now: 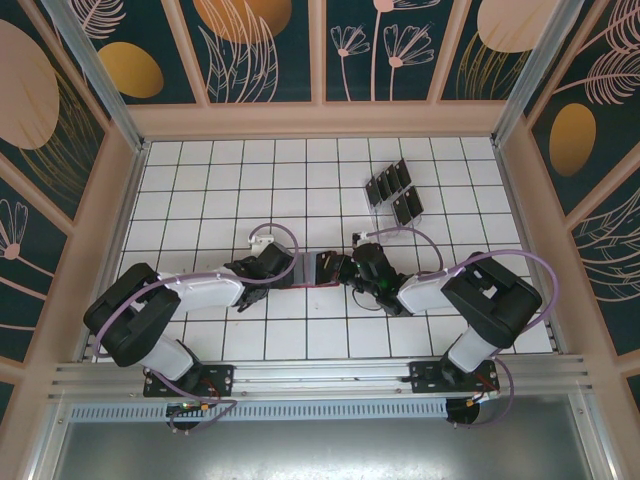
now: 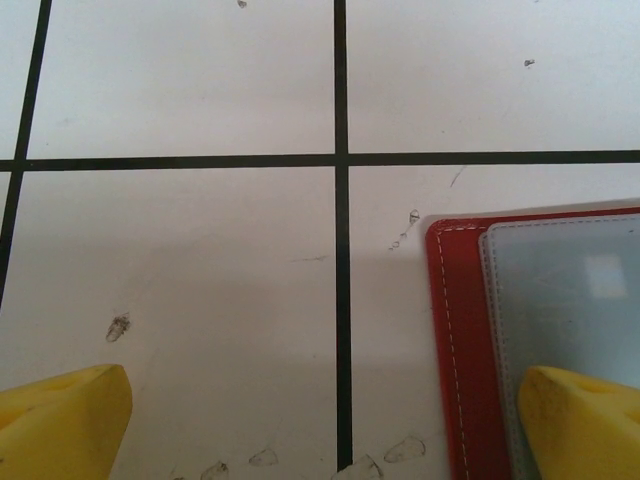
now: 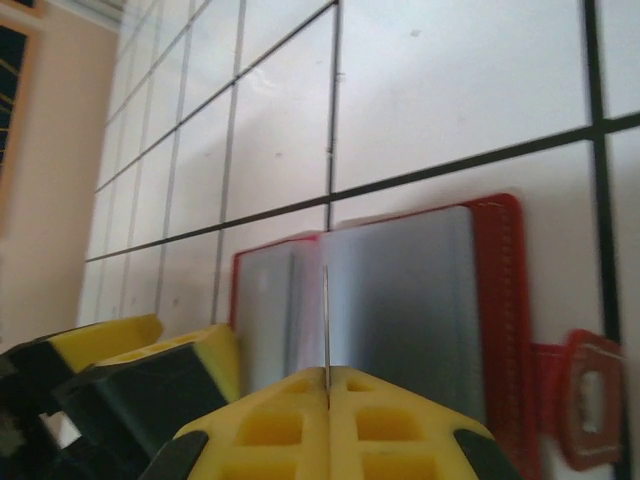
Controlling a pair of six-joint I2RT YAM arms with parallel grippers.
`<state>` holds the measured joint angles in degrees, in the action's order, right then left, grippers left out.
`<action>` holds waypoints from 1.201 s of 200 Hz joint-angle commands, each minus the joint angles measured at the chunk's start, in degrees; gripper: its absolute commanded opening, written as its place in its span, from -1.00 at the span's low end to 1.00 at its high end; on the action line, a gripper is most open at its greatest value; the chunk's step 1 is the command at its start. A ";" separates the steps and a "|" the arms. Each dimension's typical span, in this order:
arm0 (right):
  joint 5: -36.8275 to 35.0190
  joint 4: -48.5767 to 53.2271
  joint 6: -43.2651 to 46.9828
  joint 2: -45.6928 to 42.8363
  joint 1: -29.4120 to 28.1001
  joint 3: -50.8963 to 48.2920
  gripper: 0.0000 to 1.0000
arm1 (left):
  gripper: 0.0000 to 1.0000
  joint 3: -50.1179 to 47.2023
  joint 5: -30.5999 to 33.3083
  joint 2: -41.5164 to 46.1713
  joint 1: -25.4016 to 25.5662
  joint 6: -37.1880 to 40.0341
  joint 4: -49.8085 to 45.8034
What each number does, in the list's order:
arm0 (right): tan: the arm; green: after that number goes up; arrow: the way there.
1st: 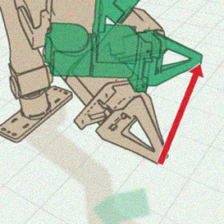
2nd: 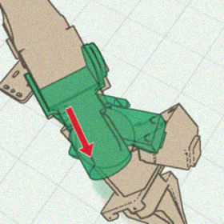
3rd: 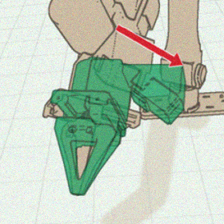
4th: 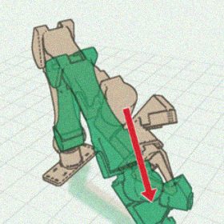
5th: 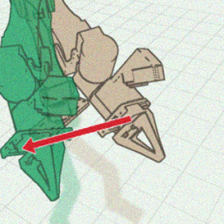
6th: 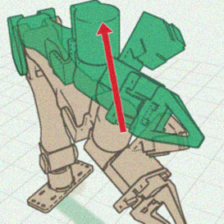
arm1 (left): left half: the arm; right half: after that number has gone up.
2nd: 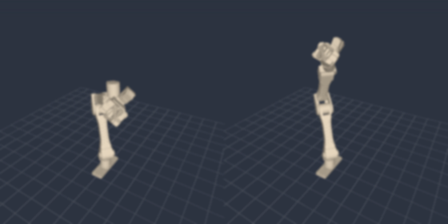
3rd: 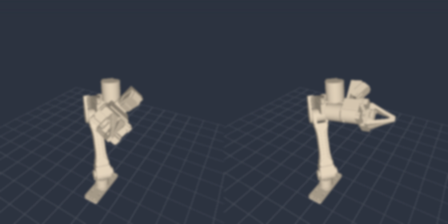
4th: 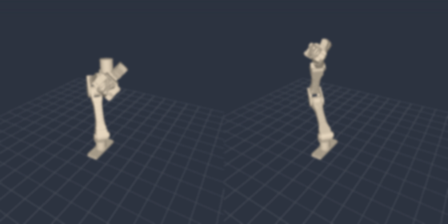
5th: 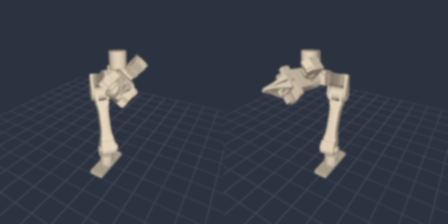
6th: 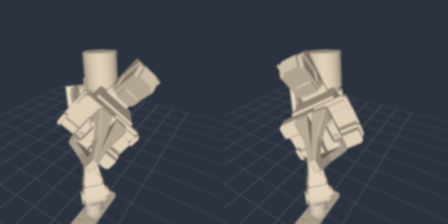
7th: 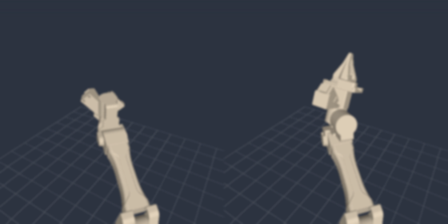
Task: Put the credit cards into the card holder
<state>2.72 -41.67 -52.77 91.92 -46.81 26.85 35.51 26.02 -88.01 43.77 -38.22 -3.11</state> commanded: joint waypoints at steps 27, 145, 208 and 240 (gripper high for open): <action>1.67 -9.50 1.24 0.47 0.31 0.48 -1.00 | 0.97 -2.00 0.33 0.19 -0.36 -0.28 -2.69; 0.35 -18.22 -0.95 8.09 0.36 0.92 -1.00 | 0.97 -2.37 0.13 0.23 -0.35 -0.54 -2.46; 1.10 -20.62 -2.11 11.40 0.38 1.45 -1.00 | 0.97 -2.42 0.05 0.12 -0.35 -0.56 -2.25; 1.75 -21.91 -2.85 12.87 0.46 1.54 -1.00 | 0.97 -2.55 0.09 0.07 -0.35 -0.59 -2.25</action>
<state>4.25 -59.77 -54.61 103.39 -46.81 27.35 34.63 25.98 -87.61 43.77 -38.85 -2.04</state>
